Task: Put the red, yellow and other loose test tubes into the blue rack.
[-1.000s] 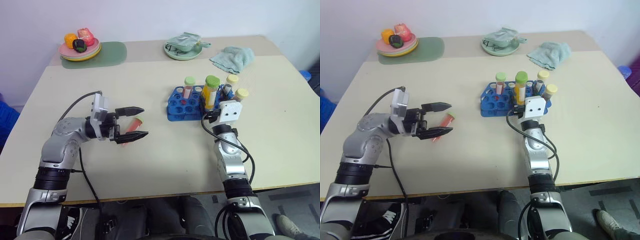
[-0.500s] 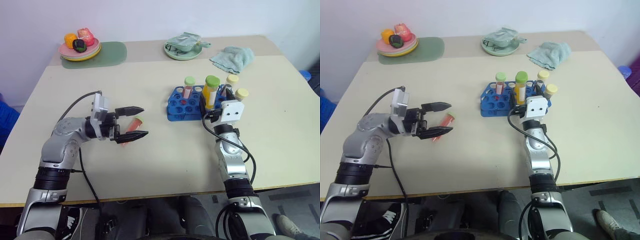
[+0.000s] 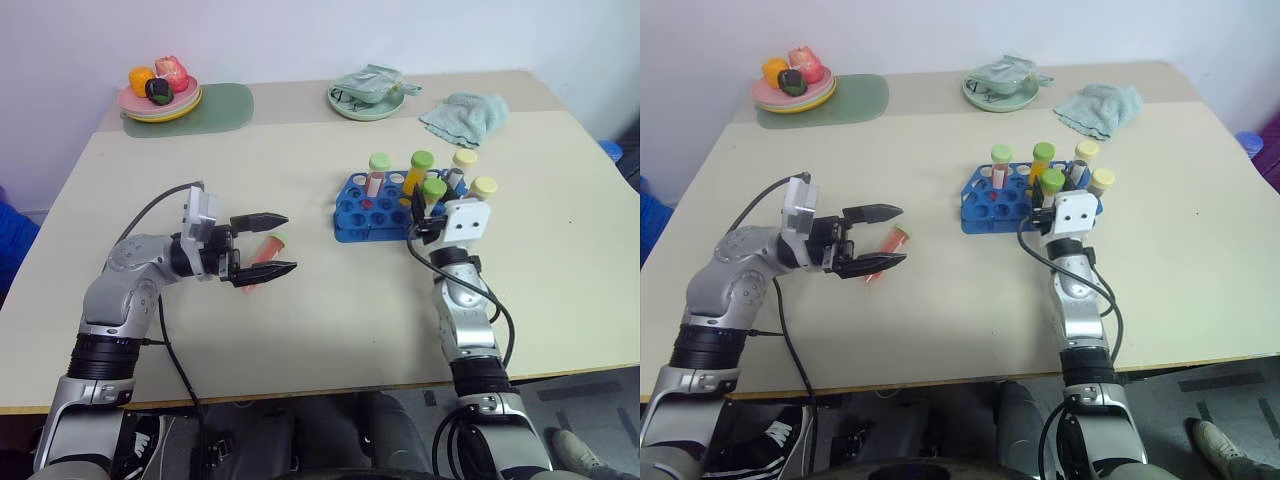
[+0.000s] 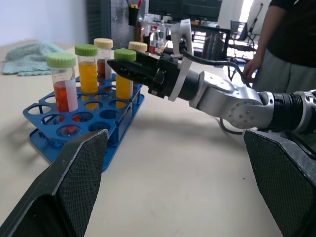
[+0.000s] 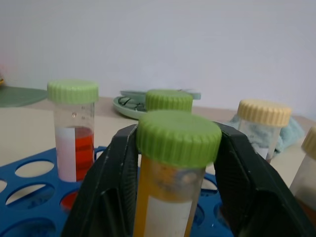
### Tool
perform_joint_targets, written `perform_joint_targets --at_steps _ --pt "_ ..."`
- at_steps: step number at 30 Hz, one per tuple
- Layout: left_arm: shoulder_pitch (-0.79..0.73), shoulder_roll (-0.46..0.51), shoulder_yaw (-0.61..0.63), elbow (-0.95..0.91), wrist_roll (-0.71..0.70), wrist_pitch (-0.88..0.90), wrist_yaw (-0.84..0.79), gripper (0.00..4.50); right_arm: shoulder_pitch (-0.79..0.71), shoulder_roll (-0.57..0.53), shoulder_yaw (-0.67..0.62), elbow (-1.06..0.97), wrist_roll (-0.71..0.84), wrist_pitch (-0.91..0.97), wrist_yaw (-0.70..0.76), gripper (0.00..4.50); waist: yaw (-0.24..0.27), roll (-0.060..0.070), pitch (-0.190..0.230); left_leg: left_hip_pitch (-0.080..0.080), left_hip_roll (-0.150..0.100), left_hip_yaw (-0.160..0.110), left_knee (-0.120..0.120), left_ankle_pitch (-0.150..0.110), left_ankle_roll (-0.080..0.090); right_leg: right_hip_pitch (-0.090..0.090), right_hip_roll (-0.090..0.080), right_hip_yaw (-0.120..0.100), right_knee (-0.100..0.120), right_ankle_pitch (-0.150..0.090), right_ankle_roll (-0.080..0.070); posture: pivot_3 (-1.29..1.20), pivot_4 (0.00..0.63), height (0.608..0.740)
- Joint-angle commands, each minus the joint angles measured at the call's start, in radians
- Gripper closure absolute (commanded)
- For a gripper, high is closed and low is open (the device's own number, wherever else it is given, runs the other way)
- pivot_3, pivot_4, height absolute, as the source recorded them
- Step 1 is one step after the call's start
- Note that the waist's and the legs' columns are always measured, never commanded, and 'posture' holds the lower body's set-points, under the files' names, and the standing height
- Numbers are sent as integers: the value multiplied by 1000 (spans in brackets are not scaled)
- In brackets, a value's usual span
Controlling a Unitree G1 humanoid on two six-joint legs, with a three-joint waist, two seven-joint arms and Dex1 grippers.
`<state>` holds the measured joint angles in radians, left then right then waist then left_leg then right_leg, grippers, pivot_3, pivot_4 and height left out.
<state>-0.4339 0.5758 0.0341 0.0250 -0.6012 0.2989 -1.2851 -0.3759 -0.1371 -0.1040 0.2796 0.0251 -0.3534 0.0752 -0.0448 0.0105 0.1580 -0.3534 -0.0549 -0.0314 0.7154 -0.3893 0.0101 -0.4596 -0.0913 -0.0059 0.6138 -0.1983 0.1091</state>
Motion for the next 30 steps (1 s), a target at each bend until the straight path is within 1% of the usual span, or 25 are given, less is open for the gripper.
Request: perform_joint_targets --at_steps 1,5,6,8,10,11,16,22,25,30 --pt "-3 -1 20 -28 -17 -6 -4 0 -14 -4 -9 -52 14 -3 -2 2397 0 0 0 0 0 0 0 0 0 0 0 0 0 0 0 0 150 740" --pt "-2 0 20 -28 -16 -7 -6 0 0 -10 -9 -59 30 2 23 2397 0 0 0 0 0 0 0 0 0 0 0 0 0 0 0 0 150 740" --pt "-2 0 20 -28 -16 -7 -6 0 3 -9 -10 -63 49 9 39 2169 0 0 0 0 0 0 0 0 0 0 0 0 0 0 0 0 150 740" --pt "-3 1 20 -26 -16 -8 -7 0 9 -16 -5 -70 53 16 58 1567 0 0 0 0 0 0 0 0 0 0 0 0 0 0 0 0 150 740" --pt "-5 0 21 -25 -17 -7 -7 0 14 -9 -4 -78 66 54 63 673 0 0 0 0 0 0 0 0 0 0 0 0 0 0 0 0 150 740" --pt "-5 -1 20 -25 -16 -8 -7 0 15 -12 -2 -81 52 52 58 70 0 0 0 0 0 0 0 0 0 0 0 0 0 0 0 0 150 740" --pt "-2 1 22 -27 -18 -7 -10 0 33 -22 -20 -123 49 79 44 70 1 0 0 0 0 0 0 0 0 0 0 0 0 0 0 0 150 740" --pt "10 2 28 -26 -19 -11 -11 0 101 -76 -61 -288 66 134 42 70 3 0 0 0 0 0 0 0 0 0 0 0 0 0 0 0 150 740" --pt "6 -11 21 -19 -16 -17 -11 0 132 -85 -65 -338 69 162 45 70 4 0 0 0 0 0 0 0 0 0 0 0 0 0 0 0 150 740" --pt "-6 -17 19 -8 -11 -18 -20 0 158 -89 -71 -466 150 241 83 70 3 0 0 0 0 0 0 0 0 0 0 0 0 0 0 0 150 740"
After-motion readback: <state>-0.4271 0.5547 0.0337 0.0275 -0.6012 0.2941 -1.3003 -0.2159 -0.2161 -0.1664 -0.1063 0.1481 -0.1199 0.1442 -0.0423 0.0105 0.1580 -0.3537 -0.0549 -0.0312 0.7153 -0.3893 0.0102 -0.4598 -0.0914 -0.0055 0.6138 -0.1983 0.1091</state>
